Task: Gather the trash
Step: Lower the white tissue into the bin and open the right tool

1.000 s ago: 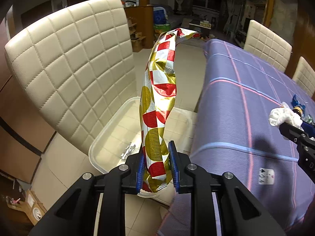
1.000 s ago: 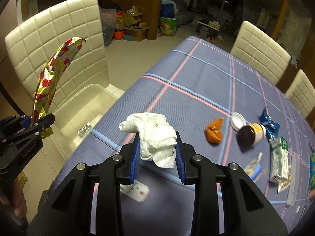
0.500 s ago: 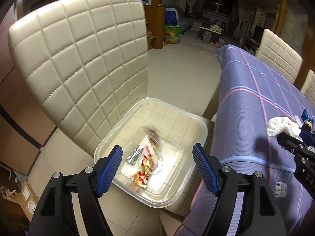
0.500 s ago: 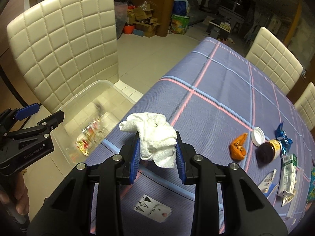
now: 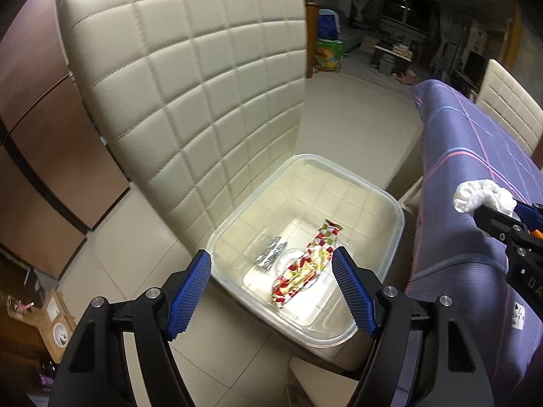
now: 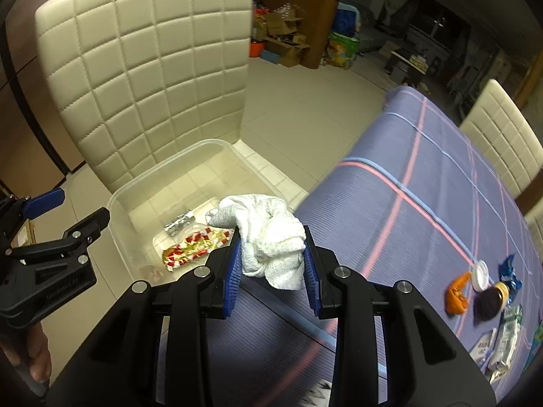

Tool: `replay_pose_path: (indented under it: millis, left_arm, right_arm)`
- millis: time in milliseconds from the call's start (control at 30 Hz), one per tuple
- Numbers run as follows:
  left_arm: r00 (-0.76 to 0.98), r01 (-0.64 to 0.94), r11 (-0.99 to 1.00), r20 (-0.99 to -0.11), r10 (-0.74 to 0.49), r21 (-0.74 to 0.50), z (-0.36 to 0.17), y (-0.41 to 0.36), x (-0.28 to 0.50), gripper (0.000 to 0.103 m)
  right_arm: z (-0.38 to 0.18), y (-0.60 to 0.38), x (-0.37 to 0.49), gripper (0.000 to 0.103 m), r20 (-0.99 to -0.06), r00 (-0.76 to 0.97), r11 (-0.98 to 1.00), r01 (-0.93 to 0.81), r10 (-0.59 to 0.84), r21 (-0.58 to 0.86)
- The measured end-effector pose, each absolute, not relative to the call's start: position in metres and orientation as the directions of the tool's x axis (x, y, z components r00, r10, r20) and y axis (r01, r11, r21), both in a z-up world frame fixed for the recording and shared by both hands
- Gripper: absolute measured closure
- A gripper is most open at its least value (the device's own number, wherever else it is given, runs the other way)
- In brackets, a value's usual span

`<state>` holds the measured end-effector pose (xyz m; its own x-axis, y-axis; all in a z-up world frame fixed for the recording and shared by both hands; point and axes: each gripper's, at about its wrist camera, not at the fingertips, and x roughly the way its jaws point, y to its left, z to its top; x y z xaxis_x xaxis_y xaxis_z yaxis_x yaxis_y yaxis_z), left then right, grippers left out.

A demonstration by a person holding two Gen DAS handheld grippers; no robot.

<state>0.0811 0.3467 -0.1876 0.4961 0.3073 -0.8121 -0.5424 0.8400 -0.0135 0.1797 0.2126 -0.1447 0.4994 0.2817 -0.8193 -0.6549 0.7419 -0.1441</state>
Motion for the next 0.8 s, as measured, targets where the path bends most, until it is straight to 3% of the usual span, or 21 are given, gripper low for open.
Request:
replay_pose_path:
  millis: [200, 267, 300, 333, 467, 800]
  left_arm:
    - [0.48, -0.574, 0.819, -0.818, 0.317, -0.019, -0.194, 0.36, 0.071, 0.031]
    - [0.478, -0.581, 0.814, -0.819, 0.317, -0.024, -0.194, 0.363, 0.069, 0.031]
    - [0.477, -0.584, 0.811, -0.82, 0.317, -0.026, -0.195, 0.364, 0.069, 0.031]
    - [0.476, -0.587, 0.809, -0.821, 0.316, -0.029, -0.195, 0.365, 0.068, 0.031]
    - [0.474, -0.588, 0.809, -0.821, 0.317, -0.028, -0.197, 0.366, 0.067, 0.031]
    - [0.484, -0.566, 0.824, -0.819, 0.307, -0.025, -0.191, 0.353, 0.069, 0.031]
  right_arm:
    - [-0.145, 0.235, 0.18, 0.065, -0.821, 0.485, 0.726, -0.675, 0.302, -0.132]
    - [-0.143, 0.239, 0.181, 0.052, -0.814, 0.491, 0.724, -0.677, 0.31, -0.133]
    - [-0.141, 0.24, 0.181, 0.03, -0.811, 0.495, 0.726, -0.675, 0.313, -0.132]
    - [-0.139, 0.24, 0.182, 0.019, -0.803, 0.502, 0.731, -0.671, 0.322, -0.127]
    - [-0.131, 0.24, 0.177, 0.019, -0.757, 0.554, 0.733, -0.663, 0.345, -0.151]
    - [-0.138, 0.226, 0.178, 0.019, -0.78, 0.541, 0.747, -0.648, 0.314, -0.148]
